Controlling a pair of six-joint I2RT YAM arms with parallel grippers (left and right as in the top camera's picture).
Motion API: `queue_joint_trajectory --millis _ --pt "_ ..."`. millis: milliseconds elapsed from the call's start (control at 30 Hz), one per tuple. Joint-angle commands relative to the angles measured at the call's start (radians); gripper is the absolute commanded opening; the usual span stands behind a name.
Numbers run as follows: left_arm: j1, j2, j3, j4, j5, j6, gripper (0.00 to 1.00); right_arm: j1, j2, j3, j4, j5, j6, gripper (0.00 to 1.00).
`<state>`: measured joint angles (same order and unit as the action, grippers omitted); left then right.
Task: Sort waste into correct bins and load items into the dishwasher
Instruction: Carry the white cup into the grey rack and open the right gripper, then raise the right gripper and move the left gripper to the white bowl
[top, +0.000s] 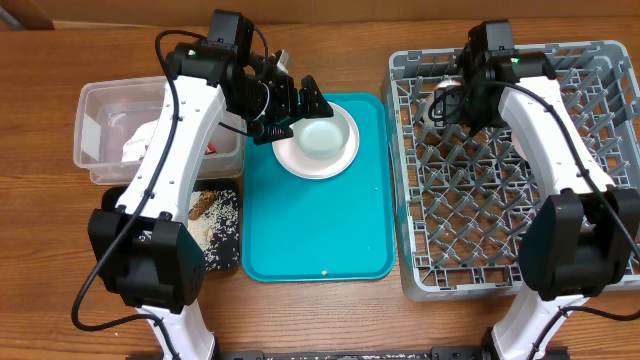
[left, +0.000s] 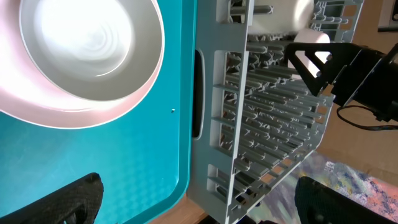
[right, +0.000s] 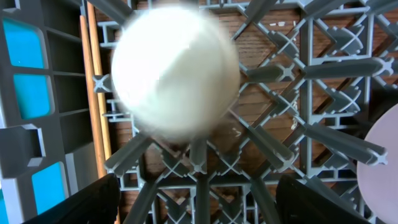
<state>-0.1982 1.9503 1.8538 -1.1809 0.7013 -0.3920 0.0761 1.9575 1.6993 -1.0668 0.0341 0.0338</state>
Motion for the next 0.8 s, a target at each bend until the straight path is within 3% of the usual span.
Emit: queue_joint_trajectory --millis 0,367,767 --pt "0.002 -0.031 0.022 0.004 -0.006 0.003 1.00 -0.005 -0.003 -0.001 0.003 0.009 0.005 0.82" --pt "0.002 -0.031 0.022 0.004 -0.006 0.003 1.00 -0.005 -0.005 0.017 -0.004 -0.028 0.005 0.80" --pt "0.002 -0.031 0.022 0.004 -0.006 0.003 1.00 -0.005 -0.056 0.238 -0.243 -0.140 0.027 0.80"
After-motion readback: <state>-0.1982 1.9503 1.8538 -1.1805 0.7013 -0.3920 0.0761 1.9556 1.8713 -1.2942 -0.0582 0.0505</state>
